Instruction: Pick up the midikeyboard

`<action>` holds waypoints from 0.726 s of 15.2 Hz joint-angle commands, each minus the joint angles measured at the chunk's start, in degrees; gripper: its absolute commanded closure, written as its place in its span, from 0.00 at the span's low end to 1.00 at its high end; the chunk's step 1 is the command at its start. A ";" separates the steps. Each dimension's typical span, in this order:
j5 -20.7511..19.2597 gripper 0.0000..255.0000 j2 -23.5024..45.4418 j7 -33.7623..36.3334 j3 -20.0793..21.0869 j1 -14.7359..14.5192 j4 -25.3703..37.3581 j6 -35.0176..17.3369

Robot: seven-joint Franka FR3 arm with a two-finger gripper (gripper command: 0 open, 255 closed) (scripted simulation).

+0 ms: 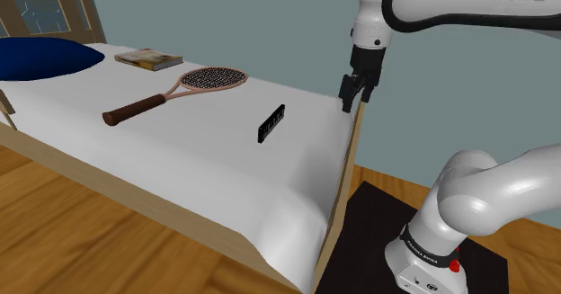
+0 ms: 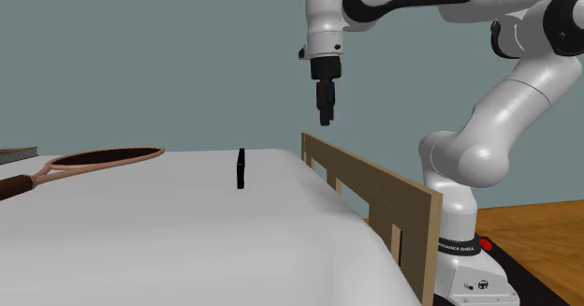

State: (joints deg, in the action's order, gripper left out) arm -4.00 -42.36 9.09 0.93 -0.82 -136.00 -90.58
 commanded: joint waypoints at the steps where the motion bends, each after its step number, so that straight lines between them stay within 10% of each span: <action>1: 0.00 0.00 0.00 0.00 0.00 0.00 0.00 0.00; 11: 8.71 0.00 11.38 40.21 17.15 5.35 7.33 -6.10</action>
State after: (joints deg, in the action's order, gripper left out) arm 4.08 -32.42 44.46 16.23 3.92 -129.55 -95.84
